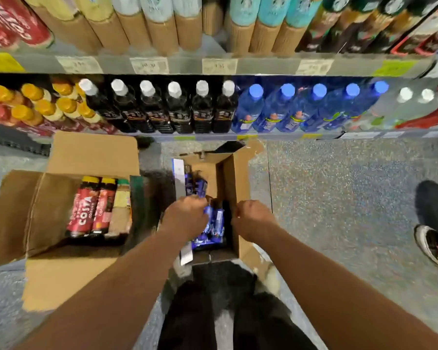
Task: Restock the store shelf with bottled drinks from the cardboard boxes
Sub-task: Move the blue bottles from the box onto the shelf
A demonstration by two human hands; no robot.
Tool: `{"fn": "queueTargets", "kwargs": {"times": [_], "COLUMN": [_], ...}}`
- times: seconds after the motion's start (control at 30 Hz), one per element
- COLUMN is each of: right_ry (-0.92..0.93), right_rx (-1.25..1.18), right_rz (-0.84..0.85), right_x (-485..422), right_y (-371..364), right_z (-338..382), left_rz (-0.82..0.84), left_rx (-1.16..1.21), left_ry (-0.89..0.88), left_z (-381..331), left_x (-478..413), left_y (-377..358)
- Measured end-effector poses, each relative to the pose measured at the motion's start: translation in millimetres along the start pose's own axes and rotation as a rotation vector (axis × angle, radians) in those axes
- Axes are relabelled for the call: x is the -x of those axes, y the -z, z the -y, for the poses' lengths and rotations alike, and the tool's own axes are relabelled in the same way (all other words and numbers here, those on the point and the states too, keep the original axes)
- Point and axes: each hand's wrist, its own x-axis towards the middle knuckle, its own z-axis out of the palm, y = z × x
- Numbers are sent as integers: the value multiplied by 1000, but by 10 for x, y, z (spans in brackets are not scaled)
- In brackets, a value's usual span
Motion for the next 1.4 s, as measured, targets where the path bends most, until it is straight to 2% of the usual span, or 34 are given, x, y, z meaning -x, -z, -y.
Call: {"fn": "queueTargets", "kwargs": {"times": [0.07, 0.17, 0.27, 0.4, 0.47, 0.57, 0.63, 0.77, 1.07, 1.17, 1.3, 1.4], "right_ry": [-24, 53, 107, 83, 182, 422, 446, 510, 567, 585, 597, 621], "right_rx": [-62, -18, -19, 9, 198, 530, 698, 969, 1284, 1282, 1382, 1397], "right_rz": [34, 104, 103, 91, 110, 85, 46, 111, 172, 218, 210, 225], "right_x": [-278, -694, -1122, -1614, -1842, -2165, -2367, -2620, -2769, -2833, -2855, -2889], "right_y": [-348, -818, -1199, -1664, -1883, -2041, -2037, -2118, -2085, -2047, -2041, -2034], "right_z": [-72, -182, -296, -485, -575, -608, -605, -604, -565, -545, -500, -477], "left_rz": [27, 10, -8, 69, 101, 82, 81, 108, 163, 237, 237, 283], "left_rx": [55, 128, 203, 187, 68, -221, -369, -587, -938, -1070, -1185, -1185], "left_ry": [52, 99, 180, 253, 177, -52, -193, -350, -520, -500, -495, -465], "left_z": [124, 259, 325, 367, 445, 589, 695, 902, 852, 815, 822, 770], "left_x": [-216, -527, -838, -1163, -1320, -1625, -1830, -2052, -2330, -2443, -2520, -2585], "left_y": [-345, -828, -1334, -1986, -2244, -2453, -2513, -2623, -2585, -2477, -2415, -2472]}}
